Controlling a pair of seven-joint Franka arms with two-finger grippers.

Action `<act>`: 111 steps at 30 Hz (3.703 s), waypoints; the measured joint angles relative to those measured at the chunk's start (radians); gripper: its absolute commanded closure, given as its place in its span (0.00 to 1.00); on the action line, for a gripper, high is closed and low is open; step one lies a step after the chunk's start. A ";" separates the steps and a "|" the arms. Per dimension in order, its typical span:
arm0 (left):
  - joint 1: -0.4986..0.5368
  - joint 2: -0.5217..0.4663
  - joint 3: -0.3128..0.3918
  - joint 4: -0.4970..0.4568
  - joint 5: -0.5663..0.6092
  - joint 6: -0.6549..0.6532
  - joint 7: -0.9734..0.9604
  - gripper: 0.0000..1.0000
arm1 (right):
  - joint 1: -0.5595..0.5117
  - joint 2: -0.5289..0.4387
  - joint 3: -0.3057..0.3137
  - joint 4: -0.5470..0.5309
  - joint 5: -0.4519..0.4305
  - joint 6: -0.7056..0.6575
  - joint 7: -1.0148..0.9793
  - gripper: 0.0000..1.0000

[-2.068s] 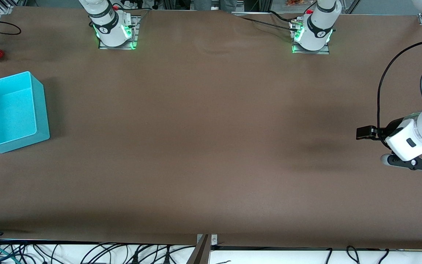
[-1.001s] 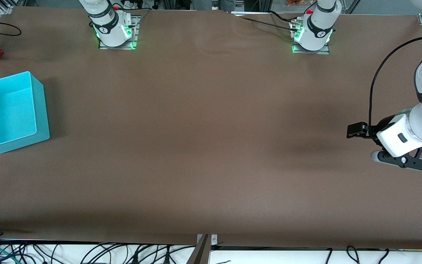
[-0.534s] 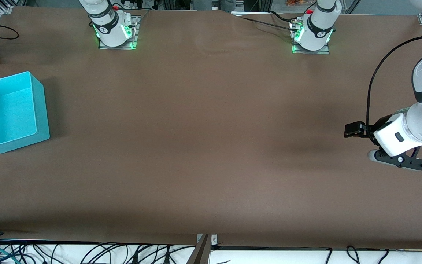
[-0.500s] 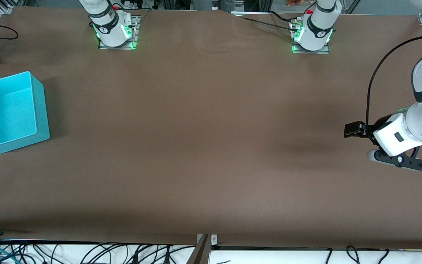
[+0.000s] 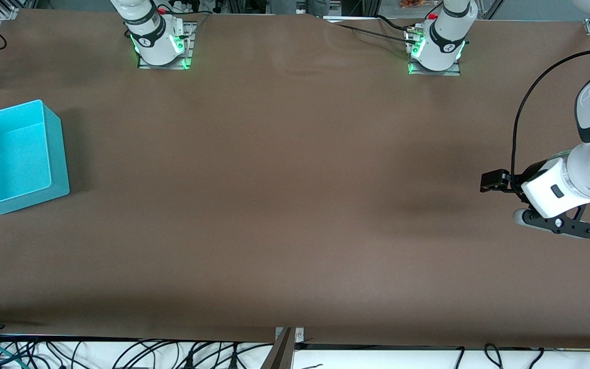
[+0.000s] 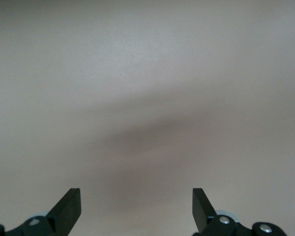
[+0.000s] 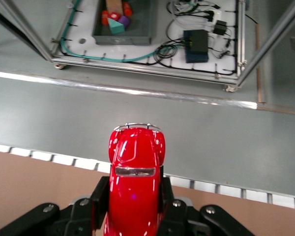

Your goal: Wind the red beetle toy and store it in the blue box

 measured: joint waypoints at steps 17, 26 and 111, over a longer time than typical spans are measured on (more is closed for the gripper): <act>0.000 0.000 -0.001 0.000 0.000 0.000 0.000 0.00 | 0.001 -0.054 0.103 0.024 0.000 -0.037 -0.097 1.00; 0.000 0.000 -0.001 0.000 0.000 0.000 0.000 0.00 | 0.006 -0.077 0.139 0.034 0.000 -0.051 -0.120 1.00; 0.010 0.000 0.002 0.000 0.000 0.000 0.000 0.00 | 0.300 0.070 0.204 0.190 0.224 -0.491 -1.038 1.00</act>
